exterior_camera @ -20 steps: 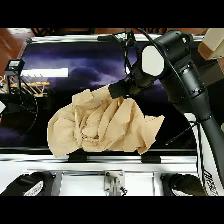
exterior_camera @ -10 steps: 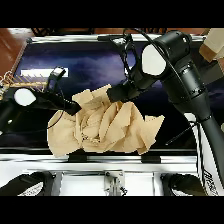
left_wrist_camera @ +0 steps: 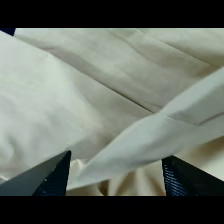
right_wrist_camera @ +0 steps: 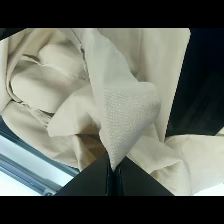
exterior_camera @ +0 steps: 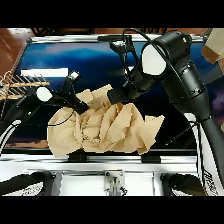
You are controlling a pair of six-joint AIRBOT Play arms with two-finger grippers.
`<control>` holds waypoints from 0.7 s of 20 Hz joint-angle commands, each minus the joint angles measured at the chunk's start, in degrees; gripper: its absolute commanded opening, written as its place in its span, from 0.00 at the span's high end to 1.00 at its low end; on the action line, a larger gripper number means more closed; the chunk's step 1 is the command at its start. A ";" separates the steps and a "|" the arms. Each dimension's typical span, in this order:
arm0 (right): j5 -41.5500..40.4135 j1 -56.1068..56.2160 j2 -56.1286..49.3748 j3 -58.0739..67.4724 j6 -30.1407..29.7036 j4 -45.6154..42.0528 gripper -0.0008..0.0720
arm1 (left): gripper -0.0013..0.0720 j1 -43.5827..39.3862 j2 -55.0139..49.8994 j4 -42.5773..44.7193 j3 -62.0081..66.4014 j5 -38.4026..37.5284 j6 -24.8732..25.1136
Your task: Fold the shirts.
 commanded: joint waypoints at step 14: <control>-2.12 -0.04 0.48 0.15 -6.27 -3.72 0.89 | 0.92 11.58 2.64 -9.07 26.29 -7.52 -7.23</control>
